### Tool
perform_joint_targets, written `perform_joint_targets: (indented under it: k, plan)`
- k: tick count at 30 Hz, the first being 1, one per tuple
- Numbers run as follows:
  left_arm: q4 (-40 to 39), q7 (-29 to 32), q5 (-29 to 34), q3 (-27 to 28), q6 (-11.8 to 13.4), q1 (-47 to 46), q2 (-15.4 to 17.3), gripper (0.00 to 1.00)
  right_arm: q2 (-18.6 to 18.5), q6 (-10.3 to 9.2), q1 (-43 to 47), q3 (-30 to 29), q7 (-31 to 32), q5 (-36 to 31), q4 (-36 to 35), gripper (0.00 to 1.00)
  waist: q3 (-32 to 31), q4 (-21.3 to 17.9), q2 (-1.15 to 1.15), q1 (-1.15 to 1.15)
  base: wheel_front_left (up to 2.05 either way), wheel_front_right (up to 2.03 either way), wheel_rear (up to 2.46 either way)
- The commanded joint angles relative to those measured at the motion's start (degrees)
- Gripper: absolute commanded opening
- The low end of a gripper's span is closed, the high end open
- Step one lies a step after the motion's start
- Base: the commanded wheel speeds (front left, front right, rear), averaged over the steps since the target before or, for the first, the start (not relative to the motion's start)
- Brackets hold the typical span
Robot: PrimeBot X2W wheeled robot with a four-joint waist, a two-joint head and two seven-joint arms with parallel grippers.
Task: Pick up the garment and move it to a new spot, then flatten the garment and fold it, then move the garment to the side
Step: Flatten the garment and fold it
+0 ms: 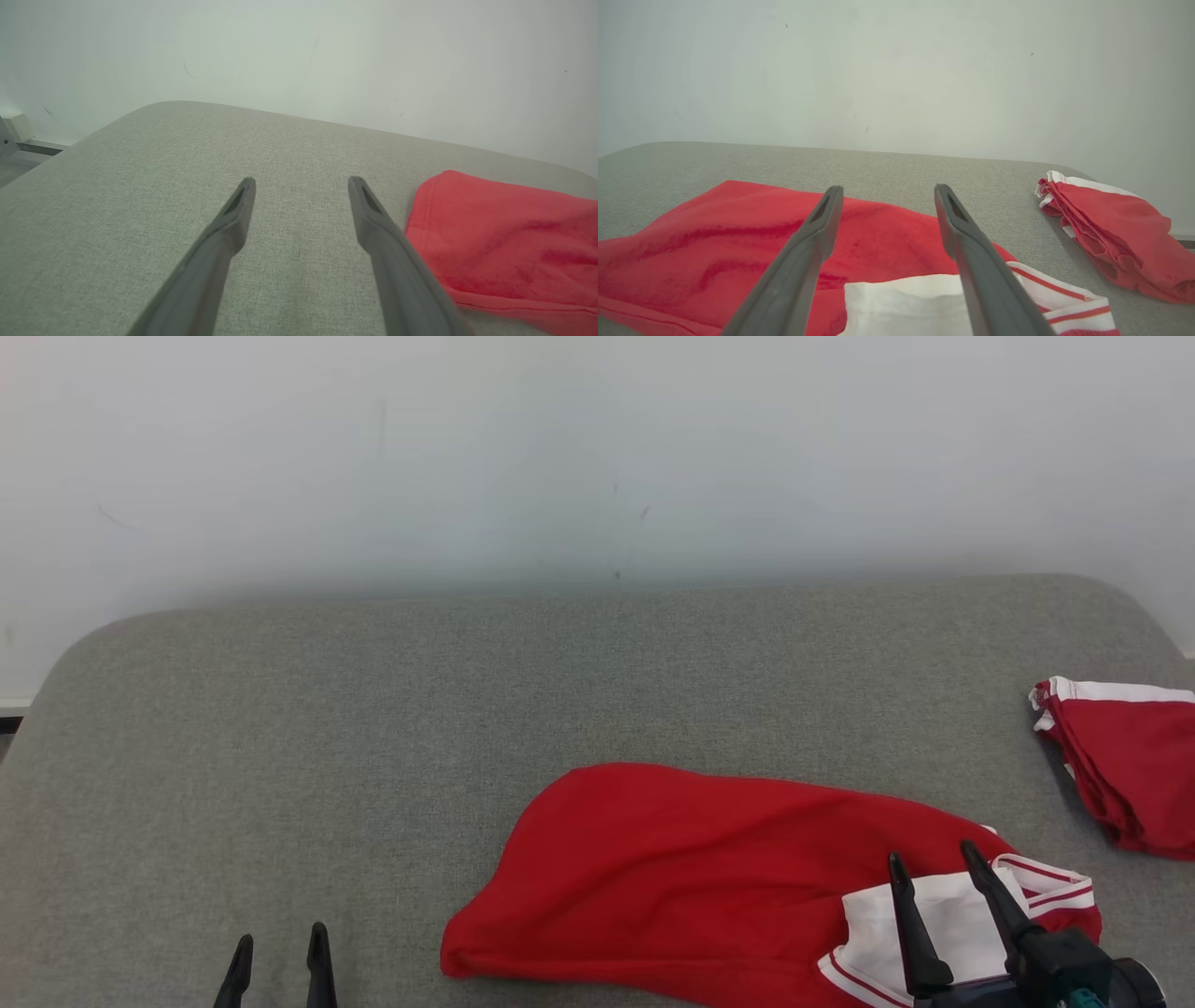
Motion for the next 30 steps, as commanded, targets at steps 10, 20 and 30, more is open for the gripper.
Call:
perform_joint_targets:
  k: [10, 20, 30]
  plan:
    - [-0.31, -0.18, -0.31, -0.60, -0.08, 0.59, 0.12, 1.00, 0.17, 0.01, -0.34, -0.38, -0.21, 1.09, -0.02, 1.00, 0.46, -0.36, 0.00, 0.00, 0.00, 0.00, 0.00]
    - [0.75, -0.18, -2.43, -4.31, -0.08, 1.17, 0.89, 1.00, -0.55, 0.01, 0.90, -1.91, 2.85, 1.82, 0.97, 1.00, 0.77, -0.50, 0.00, 0.00, 0.00, 0.00, 0.00]
    - [12.33, -0.17, -7.89, -16.87, -0.01, -2.70, 5.58, 1.00, -3.09, 0.01, 3.60, -7.77, 13.93, 3.43, 1.25, 1.00, 1.69, -1.73, 0.00, 0.00, 0.00, 0.00, 0.00]
